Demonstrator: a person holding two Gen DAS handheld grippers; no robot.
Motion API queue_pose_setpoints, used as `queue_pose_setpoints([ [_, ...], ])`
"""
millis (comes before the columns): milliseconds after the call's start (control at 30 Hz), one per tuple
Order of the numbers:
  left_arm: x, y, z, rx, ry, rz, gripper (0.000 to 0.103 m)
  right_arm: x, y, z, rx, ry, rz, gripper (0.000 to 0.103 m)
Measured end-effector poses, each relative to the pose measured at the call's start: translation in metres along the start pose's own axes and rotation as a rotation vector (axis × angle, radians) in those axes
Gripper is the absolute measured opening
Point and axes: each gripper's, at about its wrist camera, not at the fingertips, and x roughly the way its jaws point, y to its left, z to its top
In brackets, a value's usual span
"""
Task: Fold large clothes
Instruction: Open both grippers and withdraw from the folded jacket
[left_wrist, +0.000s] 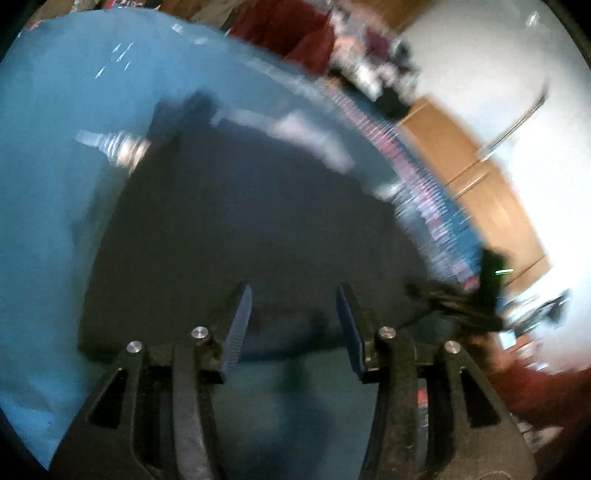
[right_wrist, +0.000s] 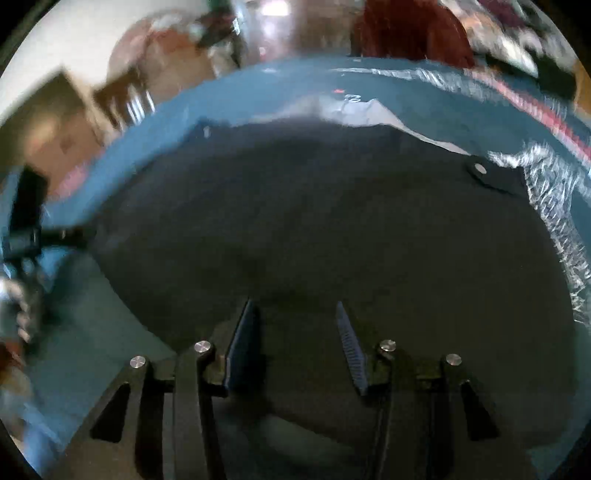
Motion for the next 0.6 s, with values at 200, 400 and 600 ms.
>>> queue_pose_setpoints([
  [200,-0.072,0.055,-0.017,-0.222,-0.146,0.015,0.029,-0.02,-0.024,-0.016,0.047,0.011,-0.059,0.051],
  [400,-0.077,0.025,-0.034,-0.247,-0.163,-0.033,0.058,-0.08,-0.035,-0.045,0.113,-0.079,-0.076,0.069],
  [600,-0.032,0.01,-0.03,-0.287,-0.194,0.144,0.06,-0.081,-0.028,-0.081,0.175,-0.052,-0.163,0.069],
])
